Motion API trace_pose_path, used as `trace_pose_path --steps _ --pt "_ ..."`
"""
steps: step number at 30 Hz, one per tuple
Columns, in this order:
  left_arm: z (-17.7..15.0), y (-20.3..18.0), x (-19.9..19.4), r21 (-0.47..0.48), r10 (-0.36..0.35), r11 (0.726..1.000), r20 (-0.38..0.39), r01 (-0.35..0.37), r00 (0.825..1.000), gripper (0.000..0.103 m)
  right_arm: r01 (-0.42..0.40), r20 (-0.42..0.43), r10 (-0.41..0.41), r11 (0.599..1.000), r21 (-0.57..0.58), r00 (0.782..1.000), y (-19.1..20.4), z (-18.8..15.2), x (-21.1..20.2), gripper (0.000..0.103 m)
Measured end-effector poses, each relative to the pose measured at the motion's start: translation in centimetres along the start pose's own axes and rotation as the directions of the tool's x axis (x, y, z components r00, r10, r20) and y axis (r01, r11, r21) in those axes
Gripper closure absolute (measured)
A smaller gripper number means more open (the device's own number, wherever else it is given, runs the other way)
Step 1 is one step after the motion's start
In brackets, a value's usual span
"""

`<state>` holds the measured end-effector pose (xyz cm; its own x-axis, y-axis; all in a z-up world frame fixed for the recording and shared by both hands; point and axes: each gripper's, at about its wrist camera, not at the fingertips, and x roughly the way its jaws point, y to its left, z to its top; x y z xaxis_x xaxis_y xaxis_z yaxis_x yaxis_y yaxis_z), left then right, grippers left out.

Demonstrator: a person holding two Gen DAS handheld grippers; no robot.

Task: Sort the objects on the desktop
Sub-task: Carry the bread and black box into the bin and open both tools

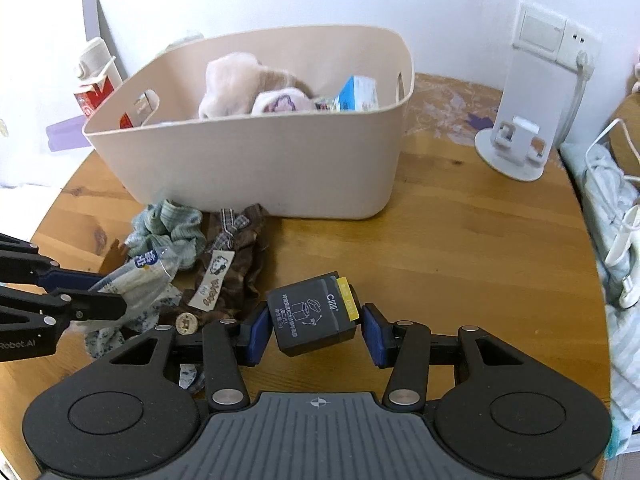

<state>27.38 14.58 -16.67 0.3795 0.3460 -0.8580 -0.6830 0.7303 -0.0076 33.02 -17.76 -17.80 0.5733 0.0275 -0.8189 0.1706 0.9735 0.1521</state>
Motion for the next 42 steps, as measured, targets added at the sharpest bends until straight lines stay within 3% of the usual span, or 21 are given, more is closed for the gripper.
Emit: trace_pose_path --steps 9,26,33,37,42 --pt "0.4 0.3 -3.8 -0.028 -0.033 0.999 0.084 0.035 0.996 0.085 0.013 0.054 -0.015 1.000 0.024 0.998 -0.6 1.2 -3.3 0.057" --pt "6.1 4.1 -10.4 -0.105 0.065 0.994 0.288 -0.036 0.956 0.085 0.043 0.246 -0.036 0.999 -0.023 0.968 -2.4 9.3 -7.5 0.057" --pt "9.1 5.9 -10.1 -0.137 0.107 0.988 0.313 -0.066 0.944 0.085 0.046 0.279 -0.033 0.998 -0.039 0.960 -2.5 11.9 -6.9 0.057" --pt "11.0 6.2 -8.6 -0.127 0.160 0.984 0.320 -0.125 0.934 0.085 0.050 0.281 -0.033 0.997 -0.054 0.959 -2.4 13.3 -5.7 0.057" --pt "12.4 6.0 -5.5 -0.111 0.185 0.981 0.287 -0.159 0.940 0.085 0.043 0.272 -0.019 0.996 -0.081 0.962 -1.9 14.8 -4.0 0.057"
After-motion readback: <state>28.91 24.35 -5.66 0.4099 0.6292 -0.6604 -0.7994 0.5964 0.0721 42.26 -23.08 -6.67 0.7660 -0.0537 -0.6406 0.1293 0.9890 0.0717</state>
